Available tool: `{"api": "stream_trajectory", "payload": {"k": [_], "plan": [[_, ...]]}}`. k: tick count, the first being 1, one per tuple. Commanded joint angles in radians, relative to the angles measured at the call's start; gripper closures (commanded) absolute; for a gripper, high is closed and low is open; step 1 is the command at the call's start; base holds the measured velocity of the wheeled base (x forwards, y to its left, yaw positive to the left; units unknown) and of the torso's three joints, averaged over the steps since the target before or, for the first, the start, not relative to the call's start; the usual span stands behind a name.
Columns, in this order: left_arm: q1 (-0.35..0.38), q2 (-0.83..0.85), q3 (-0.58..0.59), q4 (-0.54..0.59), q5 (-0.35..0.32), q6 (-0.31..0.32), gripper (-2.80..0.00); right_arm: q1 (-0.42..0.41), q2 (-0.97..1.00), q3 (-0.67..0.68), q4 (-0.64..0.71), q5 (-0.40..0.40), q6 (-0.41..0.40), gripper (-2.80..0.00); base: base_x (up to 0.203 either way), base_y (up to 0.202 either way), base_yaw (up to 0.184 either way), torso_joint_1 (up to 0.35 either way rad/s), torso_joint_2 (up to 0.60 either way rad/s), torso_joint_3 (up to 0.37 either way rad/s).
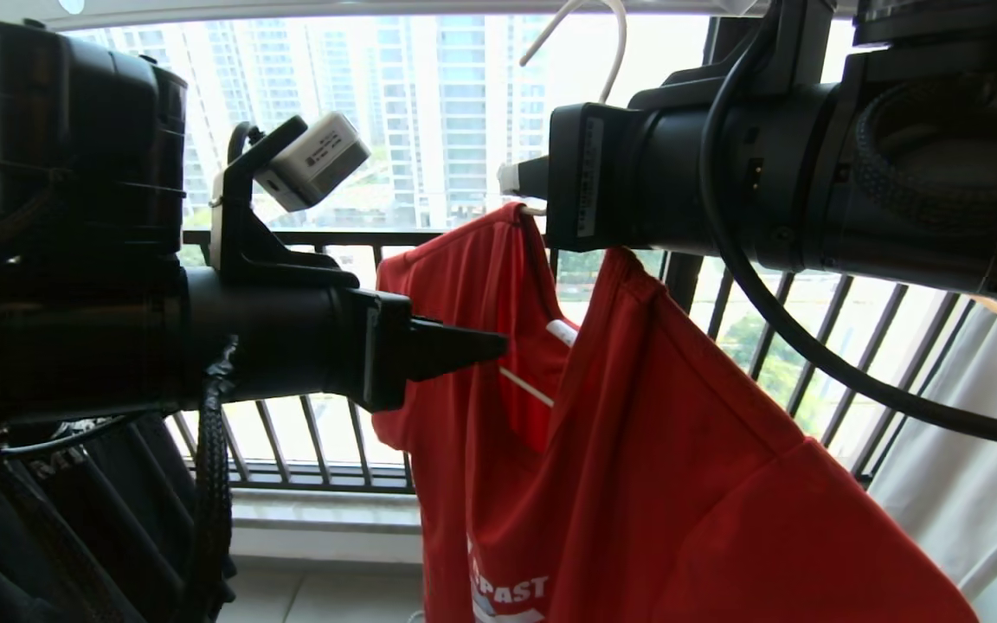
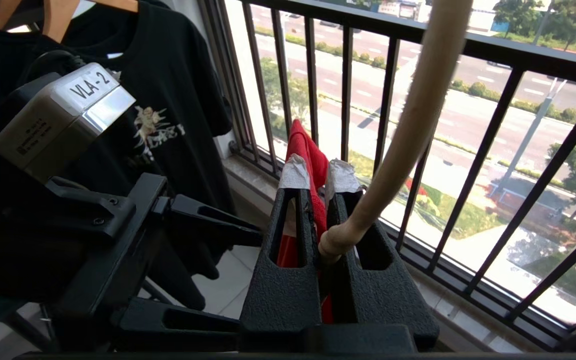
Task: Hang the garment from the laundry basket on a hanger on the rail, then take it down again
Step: Take the clothes off the clothes rack
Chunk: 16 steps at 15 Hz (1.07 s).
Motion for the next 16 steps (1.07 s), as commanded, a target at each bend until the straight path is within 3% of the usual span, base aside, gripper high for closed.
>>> {"api": "stream_trajectory", "payload": {"k": [1, 7, 13, 14, 16], "plan": [[-0.017, 0.002, 0.002, -0.014, 0.007, -0.001, -2.80, 0.008, 0.016, -0.008, 0.001, -0.004, 0.000, 0.00, 0.000, 0.000, 0.000, 0.000, 0.00, 0.000], [-0.014, 0.027, 0.028, -0.101, 0.152, 0.039, -2.80, 0.033, 0.020, -0.011, 0.001, -0.005, 0.000, 0.00, 0.000, 0.000, 0.000, 0.000, 0.00, 0.000], [-0.001, 0.025, 0.032, -0.114, 0.153, 0.042, -2.80, 0.031, 0.013, -0.011, 0.000, -0.013, 0.000, 0.00, 0.000, 0.000, 0.000, 0.000, 0.00, 0.000], [0.000, 0.025, 0.032, -0.114, 0.153, 0.042, 0.00, 0.031, 0.015, -0.011, 0.000, -0.016, 0.000, 0.00, 0.000, 0.000, 0.000, 0.000, 0.00, 0.000], [0.002, 0.033, 0.032, -0.114, 0.153, 0.042, 0.00, 0.031, 0.012, -0.010, 0.000, -0.016, 0.000, 0.00, 0.000, 0.000, 0.000, 0.000, 0.00, 0.000]]}}
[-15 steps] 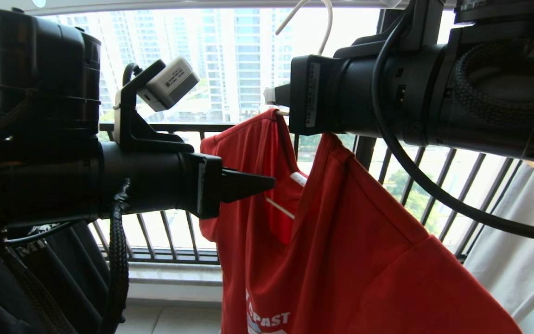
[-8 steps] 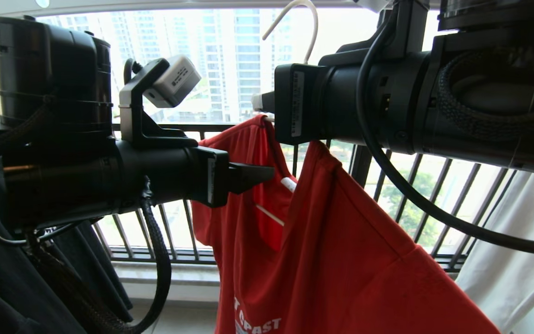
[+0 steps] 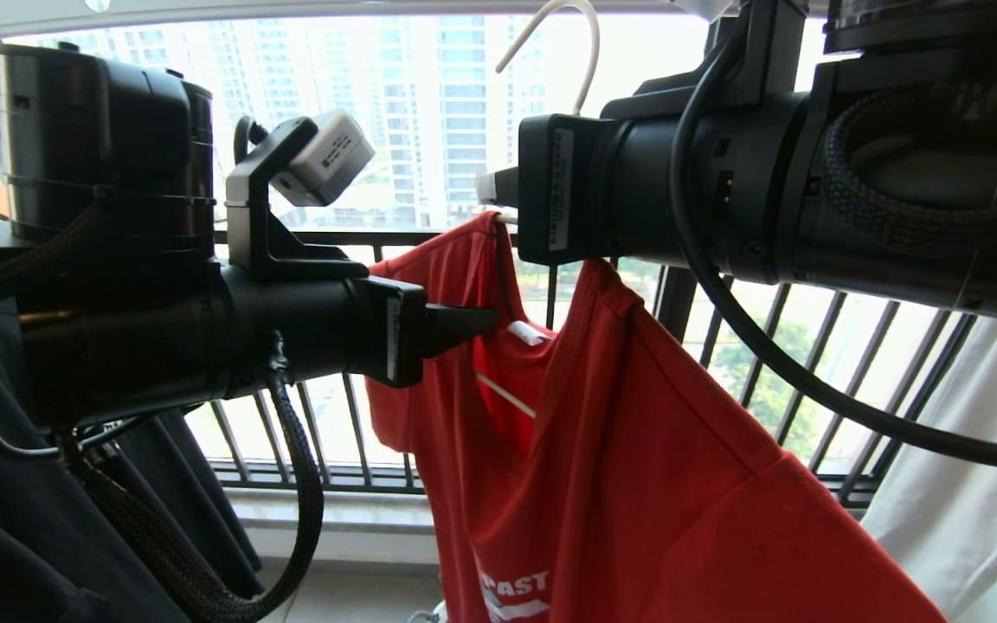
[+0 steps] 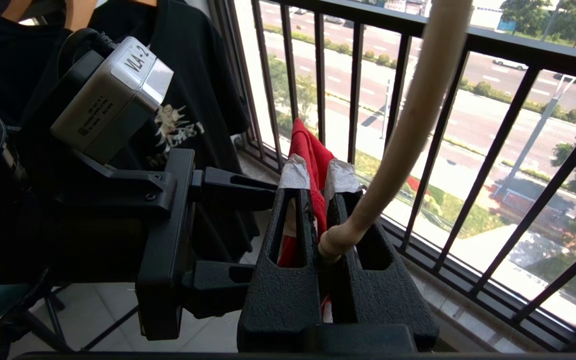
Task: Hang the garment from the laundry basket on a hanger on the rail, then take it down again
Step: Take the clothes off the clothes rack
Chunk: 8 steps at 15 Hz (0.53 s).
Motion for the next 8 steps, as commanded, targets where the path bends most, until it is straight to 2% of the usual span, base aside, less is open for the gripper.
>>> {"api": "stream_trajectory", "payload": {"k": [1, 4, 8], "plan": [[0.003, 0.003, 0.000, -0.001, 0.000, -0.001, 0.00, 0.000, -0.006, -0.001, 0.000, -0.002, 0.000, 0.00, 0.000, 0.000, 0.000, 0.000, 0.00, 0.000], [0.003, -0.020, 0.014, -0.001, -0.002, 0.020, 0.00, -0.004, -0.005, 0.000, 0.001, -0.005, -0.001, 0.00, 0.000, 0.000, 0.000, 0.000, 0.00, 0.000], [0.003, -0.047, 0.020, -0.001, -0.009, 0.018, 0.00, -0.012, -0.002, 0.000, 0.001, -0.007, -0.002, 0.00, 0.000, 0.000, 0.000, 0.000, 0.00, 0.000]]}}
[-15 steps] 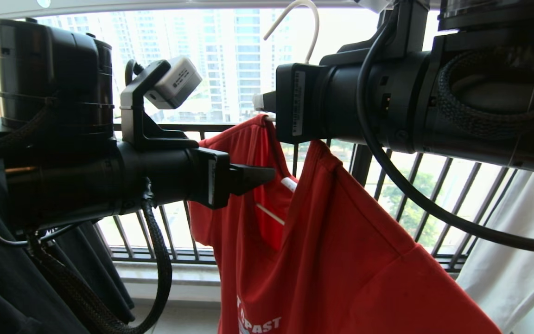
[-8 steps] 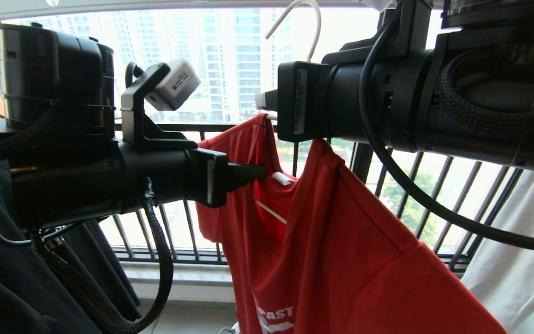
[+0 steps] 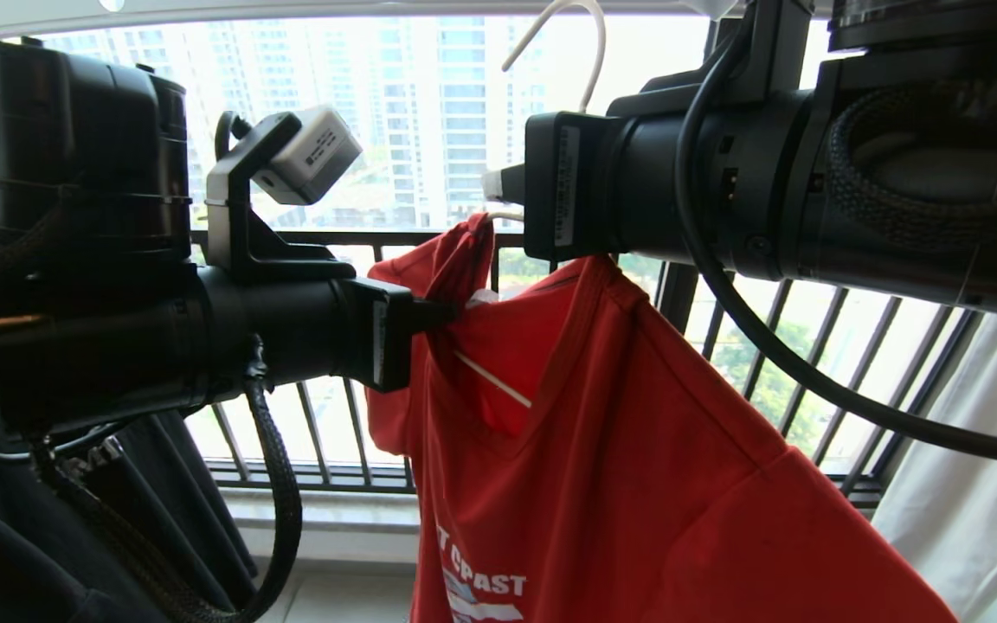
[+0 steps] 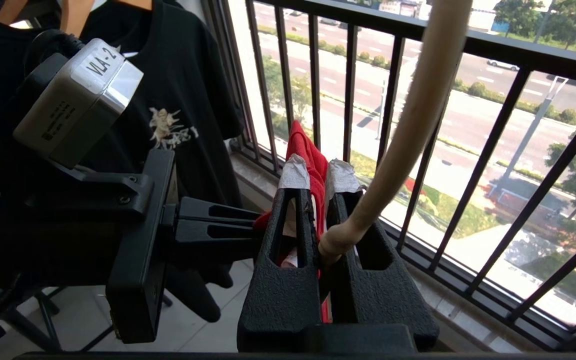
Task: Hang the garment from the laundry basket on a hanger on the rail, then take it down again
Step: Take the clothes off the clothes rack
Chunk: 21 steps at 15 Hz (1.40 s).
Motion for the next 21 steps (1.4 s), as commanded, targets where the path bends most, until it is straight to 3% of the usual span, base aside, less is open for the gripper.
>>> {"api": "stream_trajectory", "payload": {"k": [1, 8, 9, 10, 21], "plan": [[-0.002, -0.028, 0.007, -0.001, -0.004, -0.002, 0.00, -0.004, 0.000, 0.000, 0.001, -0.002, 0.000, 0.00, 0.000, 0.000, 0.000, 0.000, 0.00, 0.000], [-0.005, -0.016, 0.009, 0.001, -0.007, -0.004, 0.00, -0.002, -0.007, 0.001, 0.001, -0.001, -0.001, 0.00, 0.000, 0.000, 0.000, 0.000, 0.00, 0.000], [-0.005, -0.016, 0.014, 0.001, -0.007, -0.003, -0.97, 0.002, -0.011, 0.001, 0.001, -0.002, -0.001, 0.00, 0.000, 0.000, 0.000, 0.000, 0.00, 0.000], [-0.005, -0.014, 0.013, -0.001, -0.007, -0.004, -2.80, 0.005, -0.012, 0.001, 0.001, -0.002, -0.001, 0.00, 0.000, 0.000, 0.000, 0.000, 0.00, 0.000], [-0.008, 0.013, 0.010, -0.002, 0.004, 0.002, -2.80, -0.002, -0.020, 0.000, 0.002, -0.003, -0.001, 0.00, 0.000, 0.000, 0.000, 0.000, 0.00, 0.000]]}}
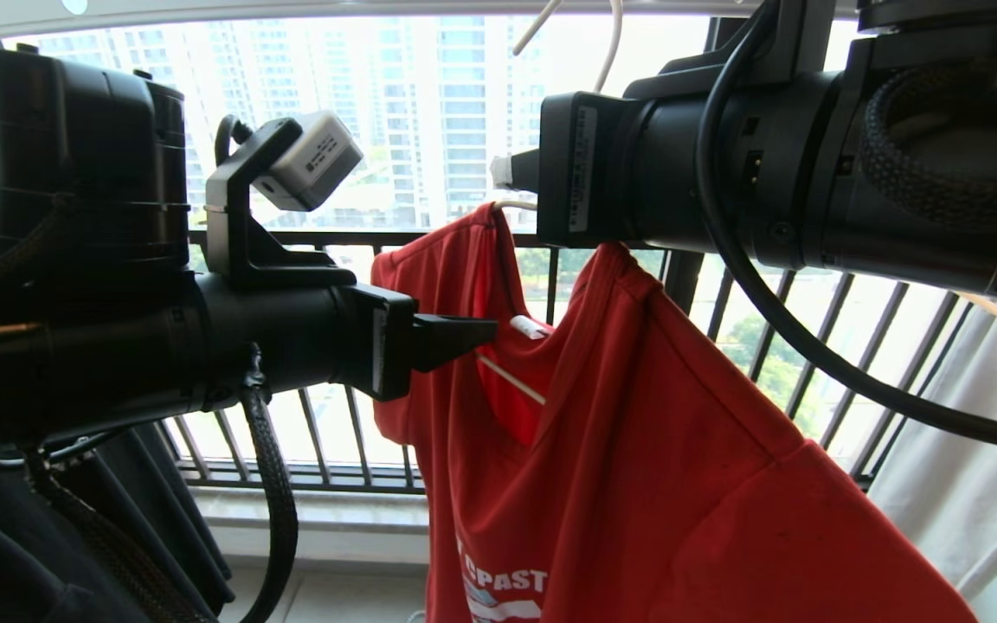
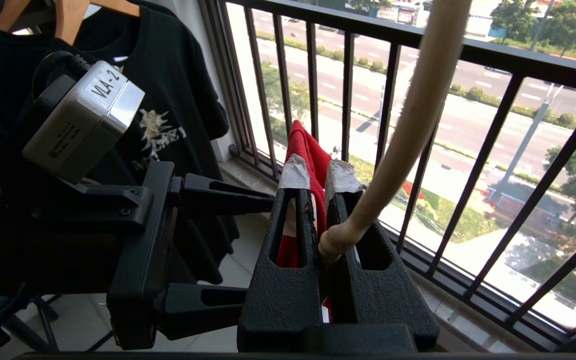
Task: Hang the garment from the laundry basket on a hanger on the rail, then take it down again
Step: Take the clothes off the clothes rack
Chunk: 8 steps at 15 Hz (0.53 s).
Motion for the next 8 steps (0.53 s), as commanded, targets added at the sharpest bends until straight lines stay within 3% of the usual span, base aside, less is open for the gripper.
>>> {"api": "stream_trajectory", "payload": {"k": [1, 2, 8], "plan": [[0.001, 0.013, 0.000, -0.002, 0.001, -0.001, -2.80, 0.001, -0.005, 0.001, 0.001, -0.001, 0.001, 0.00, 0.000, 0.000, 0.000, 0.000, 0.00, 0.000], [0.002, 0.011, -0.002, -0.002, 0.000, -0.001, 0.00, 0.001, -0.006, 0.001, 0.001, -0.001, 0.001, 0.00, 0.000, 0.000, 0.000, 0.000, 0.00, 0.000], [0.003, -0.023, 0.000, -0.002, -0.001, -0.004, 0.00, -0.003, -0.012, 0.002, 0.001, -0.003, -0.001, 0.00, 0.000, 0.000, 0.000, 0.000, 0.00, 0.000]]}}
